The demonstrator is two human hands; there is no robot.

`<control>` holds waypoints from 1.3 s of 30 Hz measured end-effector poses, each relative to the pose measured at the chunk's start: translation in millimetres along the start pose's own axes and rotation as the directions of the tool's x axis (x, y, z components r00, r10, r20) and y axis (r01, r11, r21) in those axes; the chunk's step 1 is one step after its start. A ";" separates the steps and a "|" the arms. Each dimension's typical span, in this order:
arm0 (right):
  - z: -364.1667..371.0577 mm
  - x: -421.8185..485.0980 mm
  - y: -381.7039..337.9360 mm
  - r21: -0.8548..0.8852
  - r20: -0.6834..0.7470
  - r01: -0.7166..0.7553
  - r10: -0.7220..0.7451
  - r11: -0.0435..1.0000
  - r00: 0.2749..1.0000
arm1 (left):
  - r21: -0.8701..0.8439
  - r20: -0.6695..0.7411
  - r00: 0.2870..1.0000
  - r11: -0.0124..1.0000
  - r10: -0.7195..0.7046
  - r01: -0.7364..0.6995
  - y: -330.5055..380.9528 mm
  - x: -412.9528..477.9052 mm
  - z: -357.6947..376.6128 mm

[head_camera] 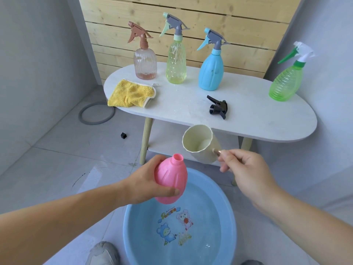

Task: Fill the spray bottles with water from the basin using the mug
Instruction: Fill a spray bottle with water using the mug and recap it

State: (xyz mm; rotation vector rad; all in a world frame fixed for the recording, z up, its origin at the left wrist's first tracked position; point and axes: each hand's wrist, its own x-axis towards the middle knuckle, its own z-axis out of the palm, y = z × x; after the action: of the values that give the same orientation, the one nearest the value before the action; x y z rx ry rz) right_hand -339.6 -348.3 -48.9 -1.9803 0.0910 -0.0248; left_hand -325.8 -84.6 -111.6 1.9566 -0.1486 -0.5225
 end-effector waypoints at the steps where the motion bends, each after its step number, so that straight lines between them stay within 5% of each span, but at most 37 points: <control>1: 4.4 3.2 11.1 0.032 0.009 -0.067 0.067 0.997 0.998 | 0.002 -0.001 1.000 1.000 -0.005 0.005 -1.0 -0.7 0.3; 11: 58.4 33.1 123.2 -0.178 0.190 -0.380 0.411 0.907 0.891 | -0.031 0.015 0.998 0.998 -0.053 0.054 -12.9 -5.2 11.2; 21: 94.4 34.7 198.0 -0.499 0.237 -0.289 0.449 0.817 0.862 | 0.016 0.026 0.994 0.994 -0.105 0.104 -28.4 -3.3 13.1; 39: 102.7 41.0 226.1 -0.578 0.289 -0.258 0.490 0.774 0.823 | -0.050 0.005 0.991 0.990 -0.132 0.132 -38.2 2.3 5.4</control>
State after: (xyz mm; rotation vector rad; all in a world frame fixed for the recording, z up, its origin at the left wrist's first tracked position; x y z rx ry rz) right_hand -304.5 -347.3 -298.1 -2.4193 0.2394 0.7840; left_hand -330.9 -73.3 -148.1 1.9256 -0.0062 -0.6085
